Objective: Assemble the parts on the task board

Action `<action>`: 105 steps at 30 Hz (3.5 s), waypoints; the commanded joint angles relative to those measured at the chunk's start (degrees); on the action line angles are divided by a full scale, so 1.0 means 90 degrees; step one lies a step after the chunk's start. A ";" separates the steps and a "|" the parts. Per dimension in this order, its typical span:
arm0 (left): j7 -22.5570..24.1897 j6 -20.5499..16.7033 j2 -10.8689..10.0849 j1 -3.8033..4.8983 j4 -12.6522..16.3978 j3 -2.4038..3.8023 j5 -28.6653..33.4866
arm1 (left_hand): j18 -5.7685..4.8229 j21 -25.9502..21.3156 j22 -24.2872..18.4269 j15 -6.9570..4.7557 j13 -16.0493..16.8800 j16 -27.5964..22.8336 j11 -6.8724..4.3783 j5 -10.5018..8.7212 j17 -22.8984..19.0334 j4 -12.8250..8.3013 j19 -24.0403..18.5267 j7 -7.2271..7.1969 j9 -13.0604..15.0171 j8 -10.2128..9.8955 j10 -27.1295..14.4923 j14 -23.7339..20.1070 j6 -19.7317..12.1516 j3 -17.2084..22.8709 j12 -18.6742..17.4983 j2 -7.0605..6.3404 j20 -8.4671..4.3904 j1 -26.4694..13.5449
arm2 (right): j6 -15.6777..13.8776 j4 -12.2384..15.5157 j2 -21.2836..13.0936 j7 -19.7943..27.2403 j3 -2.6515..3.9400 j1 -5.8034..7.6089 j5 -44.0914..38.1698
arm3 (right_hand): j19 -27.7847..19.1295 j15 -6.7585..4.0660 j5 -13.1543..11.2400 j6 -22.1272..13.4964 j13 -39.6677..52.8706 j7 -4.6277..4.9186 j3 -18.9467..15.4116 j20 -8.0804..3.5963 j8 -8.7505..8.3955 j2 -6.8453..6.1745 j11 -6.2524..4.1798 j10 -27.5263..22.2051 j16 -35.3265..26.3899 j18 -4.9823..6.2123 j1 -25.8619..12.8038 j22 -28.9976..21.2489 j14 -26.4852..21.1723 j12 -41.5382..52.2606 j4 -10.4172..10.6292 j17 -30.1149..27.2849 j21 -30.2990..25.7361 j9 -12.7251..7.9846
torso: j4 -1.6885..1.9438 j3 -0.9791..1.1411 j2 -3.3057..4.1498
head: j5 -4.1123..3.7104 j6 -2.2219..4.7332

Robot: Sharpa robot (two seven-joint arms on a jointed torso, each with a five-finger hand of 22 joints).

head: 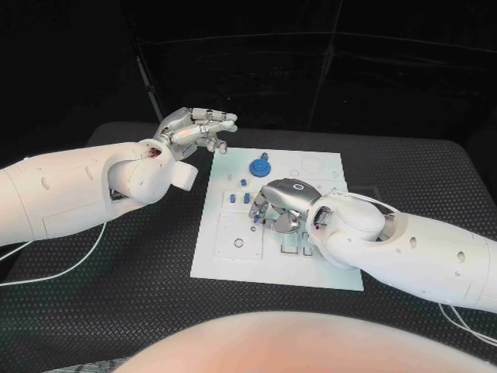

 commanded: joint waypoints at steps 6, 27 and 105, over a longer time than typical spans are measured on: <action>0.0042 0.0076 0.0014 0.0013 0.0012 0.0006 0.0008 | 0.0113 -0.0036 -0.0006 0.0000 0.0010 -0.0027 -0.0007 0.0024 -0.0006 0.0003 -0.0015 0.0006 -0.0003 0.0035 -0.0037 -0.0042 -0.0051 -0.0027 0.0039 0.0008 0.0041 -0.0074 | 0.0172 -0.0073 0.0088 0.0012 -0.0032 -0.0032 -0.0147 | 0.0018 -0.0042 0.0045 0.0019 -0.0008 0.0040 0.0034 0.0005 0.0006 0.0022 0.0009 0.0036 0.0009 -0.0080 -0.0069 -0.0006 0.0357 -0.0043 0.0004 0.0077 0.0021 0.0010 | 0.0000 -0.0003 0.0002 | 0.0021 0.0001; 0.0020 0.0091 0.0025 0.0013 0.0000 0.0006 0.0008 | 0.0114 -0.0042 -0.0014 0.0001 0.0011 -0.0034 -0.0007 0.0024 -0.0024 0.0006 -0.0014 0.0005 -0.0002 0.0040 -0.0046 -0.0049 -0.0057 -0.0041 0.0047 0.0012 0.0043 -0.0080 | 0.0267 -0.0202 0.0195 0.0017 -0.0069 -0.0099 -0.0255 | 0.0014 -0.0040 0.0062 0.0024 -0.0015 0.0041 0.0041 0.0006 0.0002 0.0025 0.0011 0.0044 0.0014 -0.0079 -0.0111 -0.0008 0.0358 -0.0062 0.0002 0.0083 0.0019 0.0008 | -0.0006 0.0001 -0.0003 | 0.0039 0.0001; -0.0095 0.0291 0.0009 0.0008 -0.0026 0.0002 0.0008 | 0.0116 -0.0060 -0.0037 0.0004 0.0011 -0.0047 -0.0001 0.0024 -0.0063 0.0015 -0.0017 0.0010 -0.0001 0.0055 -0.0081 -0.0073 -0.0081 -0.0068 0.0066 0.0041 0.0049 -0.0086 | -0.0476 0.0427 -0.1420 -0.0476 0.0582 -0.0136 0.0142 | -0.0545 0.0199 0.0083 -0.1111 -0.0085 0.0102 -0.0567 0.0206 -0.0279 -0.0483 0.0301 -0.1373 -0.0412 0.0128 -0.0721 -0.1059 0.0049 -0.0339 -0.0014 -0.0615 -0.0684 -0.0081 | -0.0009 -0.0008 -0.0002 | -0.0235 0.0027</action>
